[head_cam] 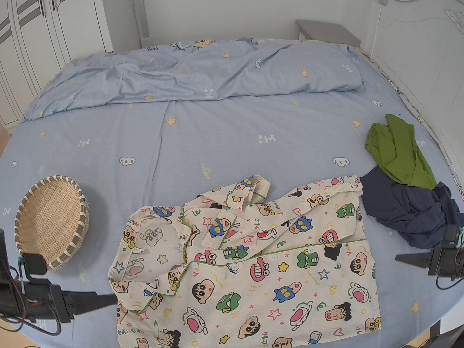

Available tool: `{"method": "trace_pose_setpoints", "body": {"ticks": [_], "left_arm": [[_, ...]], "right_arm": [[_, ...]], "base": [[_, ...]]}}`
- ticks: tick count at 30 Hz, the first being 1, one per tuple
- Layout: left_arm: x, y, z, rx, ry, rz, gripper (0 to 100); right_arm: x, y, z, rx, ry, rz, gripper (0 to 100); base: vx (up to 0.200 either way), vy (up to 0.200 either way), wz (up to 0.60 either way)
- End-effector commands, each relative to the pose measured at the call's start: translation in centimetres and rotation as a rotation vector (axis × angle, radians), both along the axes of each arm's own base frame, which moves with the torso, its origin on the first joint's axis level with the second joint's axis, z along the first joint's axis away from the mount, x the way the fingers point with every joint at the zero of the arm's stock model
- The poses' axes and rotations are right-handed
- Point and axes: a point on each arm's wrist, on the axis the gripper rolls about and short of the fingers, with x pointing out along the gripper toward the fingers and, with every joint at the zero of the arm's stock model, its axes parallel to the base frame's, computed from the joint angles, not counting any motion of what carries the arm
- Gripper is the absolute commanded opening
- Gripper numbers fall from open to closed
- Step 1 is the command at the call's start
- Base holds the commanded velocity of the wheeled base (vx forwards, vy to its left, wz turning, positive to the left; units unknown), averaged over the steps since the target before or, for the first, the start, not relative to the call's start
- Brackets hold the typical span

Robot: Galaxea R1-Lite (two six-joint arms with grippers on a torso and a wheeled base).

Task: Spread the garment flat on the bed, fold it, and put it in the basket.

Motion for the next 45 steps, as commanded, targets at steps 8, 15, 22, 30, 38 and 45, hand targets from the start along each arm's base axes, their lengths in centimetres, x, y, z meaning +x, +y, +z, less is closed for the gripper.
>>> {"method": "trace_pose_setpoints", "body": {"ticks": [8,15,22,30,38,45], "left_arm": [[7.6,-2.9,3.5,0.024,-0.255,-0.185,100],[7.0,-4.0,2.7,0.022,-0.245,-0.253,100],[11.5,-5.1,5.8,0.009,-0.33,-0.249,100],[23.4,-8.5,5.1,0.016,-0.336,-0.273,100],[32.3,-11.1,3.7,0.036,-0.368,-0.279,100],[34.3,-13.4,4.2,0.063,-0.42,-0.341,100]], "right_arm": [[8.7,-0.5,5.9,-0.052,-0.186,0.092,100],[5.8,2.0,5.7,-0.093,-0.161,0.067,100],[5.4,2.8,5.6,-0.121,-0.157,0.057,100],[8.9,2.8,7.4,-0.125,-0.257,0.07,100],[7.9,5.2,6.9,-0.122,-0.287,0.167,100],[6.7,6.0,7.4,-0.111,-0.313,0.204,100]], "base": [[0.0,0.0,0.0],[0.0,0.0,0.0],[0.0,0.0,0.0],[0.0,0.0,0.0],[0.0,0.0,0.0],[0.0,0.0,0.0]]}}
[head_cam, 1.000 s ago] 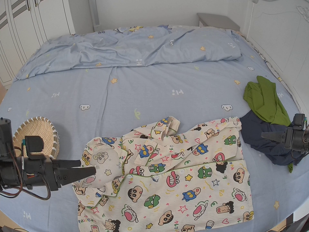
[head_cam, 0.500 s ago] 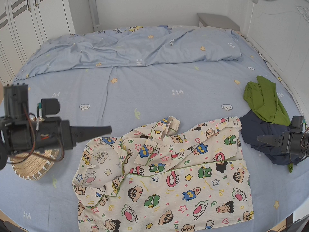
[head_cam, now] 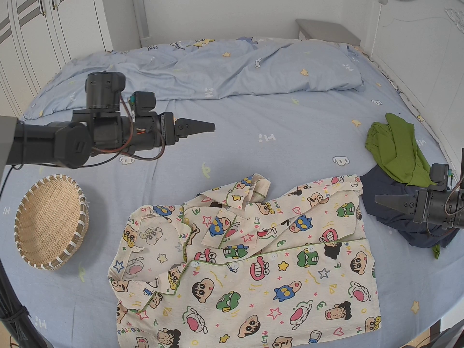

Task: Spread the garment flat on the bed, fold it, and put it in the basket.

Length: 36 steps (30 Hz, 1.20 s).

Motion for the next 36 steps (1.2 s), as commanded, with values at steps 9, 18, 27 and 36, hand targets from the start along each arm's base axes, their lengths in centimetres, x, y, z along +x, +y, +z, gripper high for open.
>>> {"method": "trace_pose_setpoints", "body": {"ticks": [9,18,27,36], "left_arm": [[5.4,-7.0,-6.3,0.181,0.049,-0.178,100],[4.9,-9.0,-6.6,0.225,0.025,-0.156,100],[5.9,-9.2,-7.7,0.254,0.002,-0.088,100],[6.4,-10.3,-9.3,0.269,0.009,-0.079,100]], "right_arm": [[-1.0,1.4,-0.2,0.001,-0.012,0.063,100],[-0.9,1.2,-0.2,0.0,-0.02,0.056,100],[-0.8,1.3,-0.3,0.0,-0.017,0.062,100],[-0.8,1.4,-0.4,-0.001,-0.015,0.064,100]], "base": [[0.0,0.0,0.0],[0.0,0.0,0.0],[0.0,0.0,0.0],[0.0,0.0,0.0]]}}
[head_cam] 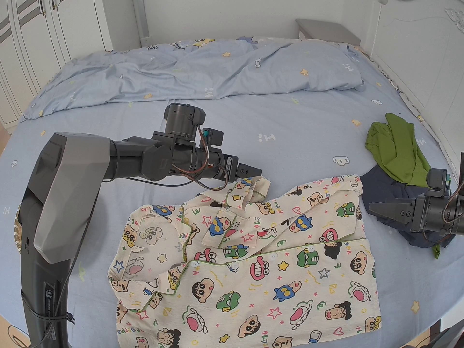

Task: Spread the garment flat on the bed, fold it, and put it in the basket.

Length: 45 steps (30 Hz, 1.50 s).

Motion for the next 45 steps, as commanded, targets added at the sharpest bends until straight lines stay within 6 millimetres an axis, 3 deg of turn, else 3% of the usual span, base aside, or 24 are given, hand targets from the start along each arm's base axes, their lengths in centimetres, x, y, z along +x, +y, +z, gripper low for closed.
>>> {"method": "trace_pose_setpoints", "body": {"ticks": [1,22,23,29,36,37,38,41,45], "left_arm": [[0.3,-0.7,-1.1,0.005,0.013,-0.009,100],[1.9,-1.3,-3.3,0.008,0.03,-0.002,100],[1.9,-1.3,-3.3,0.007,0.028,-0.002,0],[1.9,-1.3,-3.7,0.014,0.045,-0.001,0],[2.1,-0.7,-2.9,0.008,0.026,0.018,0],[2.0,1.1,0.5,-0.02,-0.029,0.08,0],[2.0,1.8,1.3,-0.033,-0.039,0.098,0],[2.5,4.2,3.4,-0.082,-0.056,0.155,0],[3.3,6.7,3.6,-0.109,-0.044,0.22,0]], "right_arm": [[0.0,0.0,-0.1,0.0,0.003,0.001,100],[0.0,0.1,-0.2,-0.003,0.006,0.007,100],[0.0,0.1,-0.2,-0.003,0.007,0.007,100],[0.0,0.1,-0.3,-0.003,0.009,0.008,100],[0.0,0.1,-0.3,-0.004,0.011,0.01,100],[0.0,0.1,-0.4,-0.004,0.013,0.01,100],[0.0,0.2,-0.4,-0.004,0.013,0.012,100],[-0.1,0.2,-0.3,-0.004,0.011,0.012,100],[-0.1,0.3,-0.4,-0.004,0.013,0.015,100]], "base": [[0.0,0.0,0.0],[0.0,0.0,0.0],[0.0,0.0,0.0],[0.0,0.0,0.0],[0.0,0.0,0.0],[0.0,0.0,0.0],[0.0,0.0,0.0],[0.0,0.0,0.0],[0.0,0.0,0.0]]}}
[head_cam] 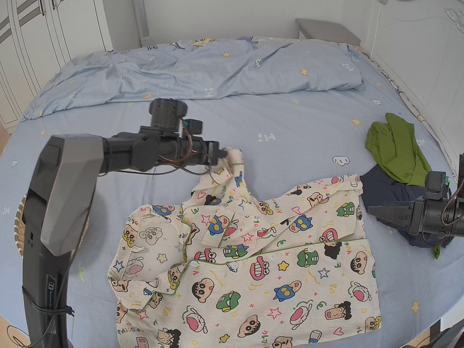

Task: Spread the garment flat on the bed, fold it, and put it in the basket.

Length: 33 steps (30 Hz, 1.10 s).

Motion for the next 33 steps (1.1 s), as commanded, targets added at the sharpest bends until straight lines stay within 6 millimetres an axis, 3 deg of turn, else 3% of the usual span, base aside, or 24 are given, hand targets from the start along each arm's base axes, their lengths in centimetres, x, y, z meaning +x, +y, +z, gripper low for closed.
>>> {"method": "trace_pose_setpoints", "body": {"ticks": [1,5,8,13,14,20,23,29,32,33], "left_arm": [[0.6,4.3,2.9,-0.054,-0.029,0.105,0],[1.1,4.9,1.6,-0.078,0.034,0.14,0],[1.7,4.7,-0.6,-0.07,0.081,0.146,0],[1.9,4.4,-1.8,-0.056,0.111,0.141,0],[1.9,4.4,-1.8,-0.056,0.111,0.141,100],[1.8,4.6,-1.0,-0.064,0.1,0.161,100],[1.5,5.1,0.6,-0.088,0.08,0.193,100],[0.4,7.1,4.8,-0.144,0.031,0.244,100],[-1.7,7.4,9.3,-0.173,-0.065,0.224,100],[-2.6,7.3,9.1,-0.162,-0.042,0.216,100]], "right_arm": [[0.0,0.1,0.0,0.0,0.002,0.004,100],[-0.1,0.1,0.0,0.0,0.002,0.006,100],[-0.1,0.1,-0.1,-0.001,0.003,0.006,100],[-0.1,0.1,-0.1,-0.001,0.003,0.006,100],[-0.1,0.1,-0.1,-0.001,0.003,0.006,100],[-0.1,0.1,-0.1,-0.001,0.003,0.004,100],[-0.1,0.1,-0.1,0.0,0.002,0.004,100],[-0.1,0.1,-0.1,0.0,0.002,0.004,100],[-0.1,0.1,-0.1,0.0,0.003,0.006,100],[-0.1,0.1,-0.1,-0.001,0.003,0.004,100]], "base": [[0.0,0.0,0.0],[0.0,0.0,0.0],[0.0,0.0,0.0],[0.0,0.0,0.0],[0.0,0.0,0.0],[0.0,0.0,0.0],[0.0,0.0,0.0],[0.0,0.0,0.0],[0.0,0.0,0.0],[0.0,0.0,0.0]]}}
